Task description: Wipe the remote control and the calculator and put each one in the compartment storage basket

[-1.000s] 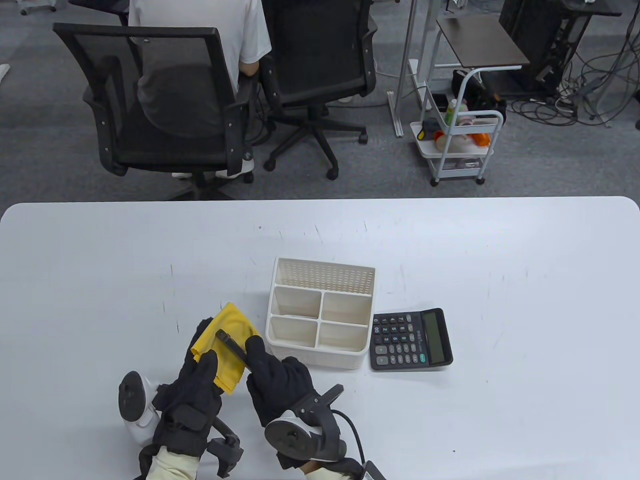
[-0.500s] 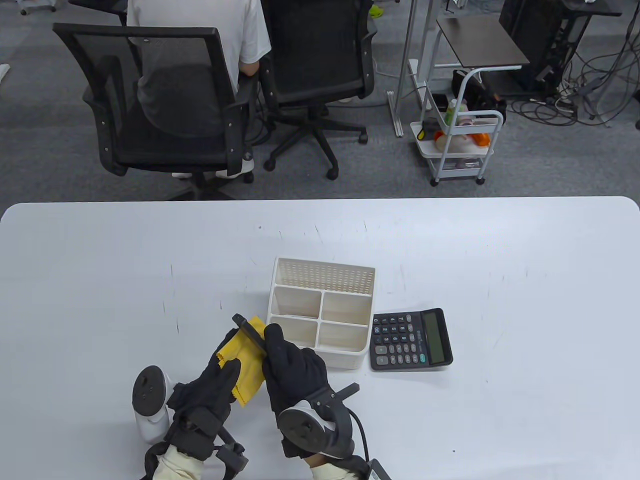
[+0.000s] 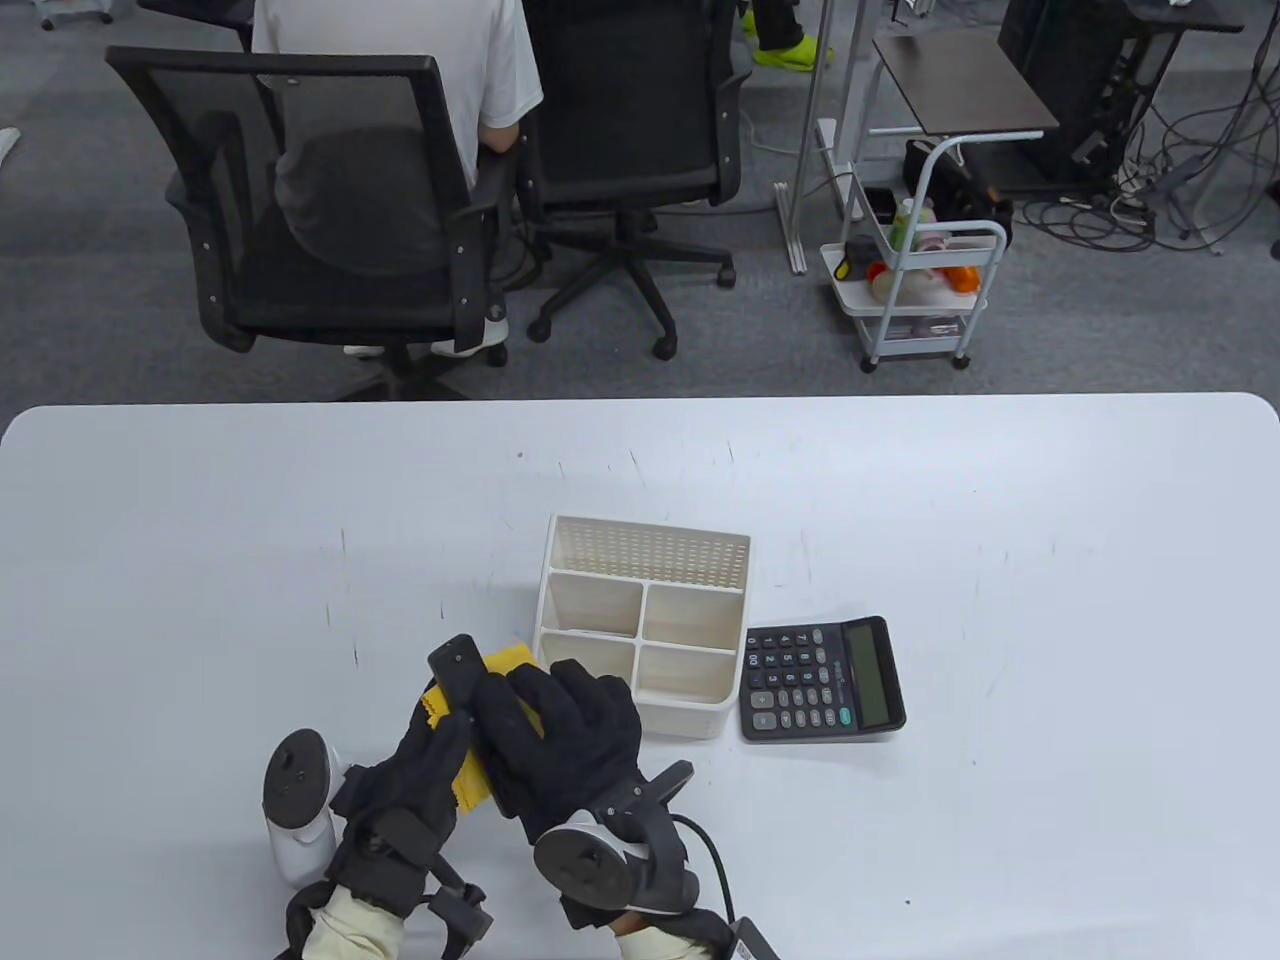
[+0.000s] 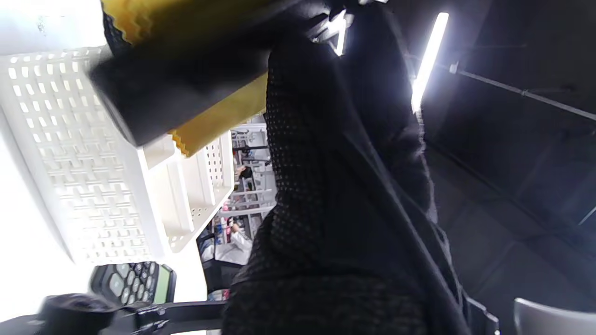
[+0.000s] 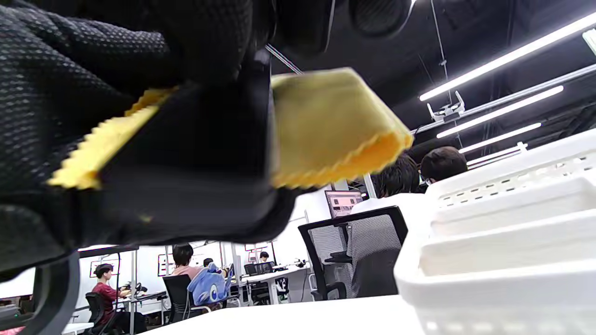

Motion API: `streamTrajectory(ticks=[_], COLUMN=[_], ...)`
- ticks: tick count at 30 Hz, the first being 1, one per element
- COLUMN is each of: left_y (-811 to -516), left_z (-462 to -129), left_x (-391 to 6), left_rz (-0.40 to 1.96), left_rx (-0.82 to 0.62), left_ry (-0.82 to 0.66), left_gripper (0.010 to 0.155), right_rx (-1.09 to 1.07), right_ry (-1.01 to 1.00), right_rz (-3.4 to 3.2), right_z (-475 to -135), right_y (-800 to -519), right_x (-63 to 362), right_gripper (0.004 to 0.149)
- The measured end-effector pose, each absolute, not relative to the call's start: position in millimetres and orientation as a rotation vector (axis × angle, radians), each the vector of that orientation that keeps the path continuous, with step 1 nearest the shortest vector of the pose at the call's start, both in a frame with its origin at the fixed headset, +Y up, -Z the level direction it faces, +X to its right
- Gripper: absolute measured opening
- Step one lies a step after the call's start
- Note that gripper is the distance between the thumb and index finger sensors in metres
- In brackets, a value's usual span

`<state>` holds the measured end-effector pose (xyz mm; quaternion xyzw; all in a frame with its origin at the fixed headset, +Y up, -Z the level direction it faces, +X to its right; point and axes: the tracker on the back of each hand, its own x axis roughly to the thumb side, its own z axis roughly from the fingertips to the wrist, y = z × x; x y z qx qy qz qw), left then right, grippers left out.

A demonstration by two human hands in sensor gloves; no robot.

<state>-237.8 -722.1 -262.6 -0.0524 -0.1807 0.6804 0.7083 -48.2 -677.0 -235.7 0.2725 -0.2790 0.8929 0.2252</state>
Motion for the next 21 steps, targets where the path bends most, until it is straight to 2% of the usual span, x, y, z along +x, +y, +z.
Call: streamTrajectory(ticks=[3,6,8,16,21], left_y=[-720,-719,-719,-719,-720], left_z=[-262,-263,-264,-267,-269], left_x=[-235,-233,-232,-241,-242], left_rz=[1.385,1.238,1.166,1.067,1.229], left_rx=[-0.116,-0.147,-0.16,-0.21,-0.163], left_ry=[-0.382,-0.4,-0.401,-0.402,-0.405], left_gripper=[0.056,0.055,0.055,0.053,0.052], right_rx=[0.76,0.792,0.794,0.523,0.373], right_ry=[-0.736,-0.72,-0.712,-0.813,-0.757], right_rz=[2.488,2.524,2.548,2.458,2.367], right_z=[-239,-242,-244,-255,-259], right_y=[-677,-676,-675,-671,-672], right_x=[-45,-42,-41,-10,5], right_gripper=[0.09,0.102,0.104,0.104,0.1])
